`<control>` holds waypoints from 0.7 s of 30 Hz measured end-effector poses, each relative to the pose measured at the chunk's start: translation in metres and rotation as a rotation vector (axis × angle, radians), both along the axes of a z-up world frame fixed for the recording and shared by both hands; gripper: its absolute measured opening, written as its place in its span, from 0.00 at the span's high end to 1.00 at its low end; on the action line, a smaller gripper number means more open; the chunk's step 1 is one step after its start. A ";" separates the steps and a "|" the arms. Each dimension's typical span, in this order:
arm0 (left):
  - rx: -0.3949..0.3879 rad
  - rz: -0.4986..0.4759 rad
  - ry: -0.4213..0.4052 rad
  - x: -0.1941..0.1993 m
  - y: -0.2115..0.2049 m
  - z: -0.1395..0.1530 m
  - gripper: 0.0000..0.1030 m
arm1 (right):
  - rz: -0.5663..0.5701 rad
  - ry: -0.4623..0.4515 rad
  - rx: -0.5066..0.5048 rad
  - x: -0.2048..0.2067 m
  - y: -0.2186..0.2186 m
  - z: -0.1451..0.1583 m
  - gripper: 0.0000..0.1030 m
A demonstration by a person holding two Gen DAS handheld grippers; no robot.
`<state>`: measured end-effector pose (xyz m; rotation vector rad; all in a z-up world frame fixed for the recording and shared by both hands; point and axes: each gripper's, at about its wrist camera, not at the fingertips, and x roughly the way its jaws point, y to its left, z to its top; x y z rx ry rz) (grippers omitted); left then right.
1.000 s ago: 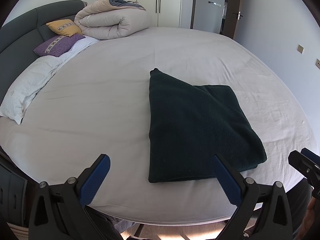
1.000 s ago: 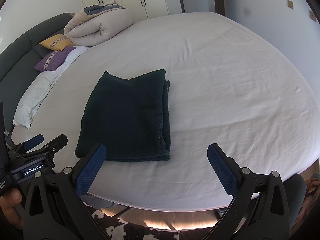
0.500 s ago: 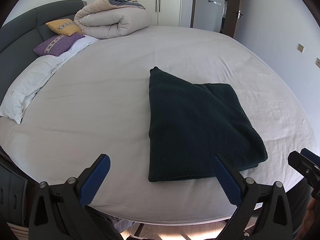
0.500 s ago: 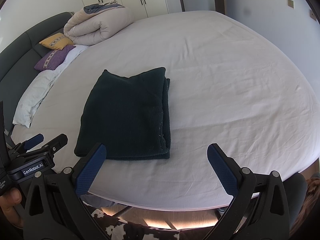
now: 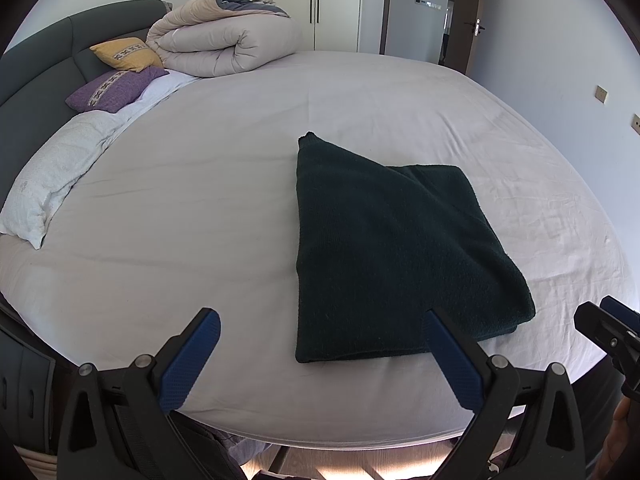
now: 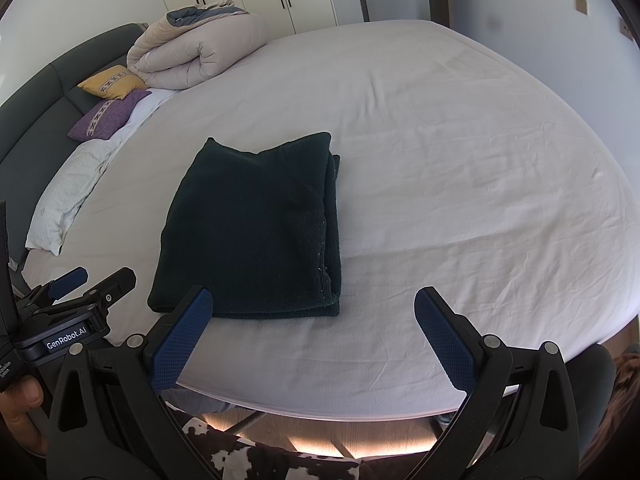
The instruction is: Fold small clothes
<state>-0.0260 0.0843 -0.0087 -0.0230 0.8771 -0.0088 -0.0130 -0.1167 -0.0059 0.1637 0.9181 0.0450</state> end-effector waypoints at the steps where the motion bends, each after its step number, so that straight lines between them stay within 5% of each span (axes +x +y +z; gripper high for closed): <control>1: 0.000 0.001 0.000 0.000 -0.001 0.000 0.00 | 0.000 0.001 0.001 0.000 0.000 0.000 0.00; 21: 0.003 -0.002 0.003 0.001 -0.001 0.000 0.00 | 0.000 0.004 0.002 0.000 -0.001 -0.002 0.00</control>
